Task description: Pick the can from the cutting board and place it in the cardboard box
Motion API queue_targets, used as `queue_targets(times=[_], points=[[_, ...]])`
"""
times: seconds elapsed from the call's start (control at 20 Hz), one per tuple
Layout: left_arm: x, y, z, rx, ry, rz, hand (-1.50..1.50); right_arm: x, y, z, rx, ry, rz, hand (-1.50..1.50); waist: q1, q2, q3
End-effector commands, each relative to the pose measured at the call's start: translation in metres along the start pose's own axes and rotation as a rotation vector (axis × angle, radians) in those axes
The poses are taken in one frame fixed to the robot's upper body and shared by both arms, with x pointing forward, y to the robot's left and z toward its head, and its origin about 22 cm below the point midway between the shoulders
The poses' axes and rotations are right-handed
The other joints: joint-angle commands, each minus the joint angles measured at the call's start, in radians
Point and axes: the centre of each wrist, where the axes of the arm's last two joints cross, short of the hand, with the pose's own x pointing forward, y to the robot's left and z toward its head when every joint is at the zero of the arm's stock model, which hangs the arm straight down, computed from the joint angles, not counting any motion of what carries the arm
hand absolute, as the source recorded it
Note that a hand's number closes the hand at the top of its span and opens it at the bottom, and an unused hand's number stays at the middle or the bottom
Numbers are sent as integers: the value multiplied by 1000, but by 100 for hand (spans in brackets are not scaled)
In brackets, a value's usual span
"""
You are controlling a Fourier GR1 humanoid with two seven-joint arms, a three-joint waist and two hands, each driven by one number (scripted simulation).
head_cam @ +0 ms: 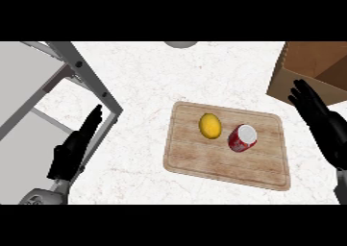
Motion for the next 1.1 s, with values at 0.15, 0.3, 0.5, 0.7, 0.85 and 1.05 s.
queue_targets(times=[0.15,0.3,0.5,0.7,0.85,1.05], points=[[46,-5,-22,-62,-139,-39,0,-28,61,17,-232,117,35,-150,-15,-23,-17],[13,-5,-7,-48,-3,-10,0,24,38,-4,-531,-259,-206,-150,-138,-120,21],[44,-17,-17,-109,-139,-11,0,-64,14,48,-320,126,737,-150,-45,-27,-28],[45,-22,-17,-136,-139,-12,0,-66,34,58,-297,38,972,-150,-36,-29,-26],[51,-17,-18,-117,-151,-11,0,-45,46,63,-329,43,1055,-150,-41,-36,-26],[57,-22,-20,-119,-142,-7,0,-13,73,74,-304,140,1117,-150,-46,-36,-26]])
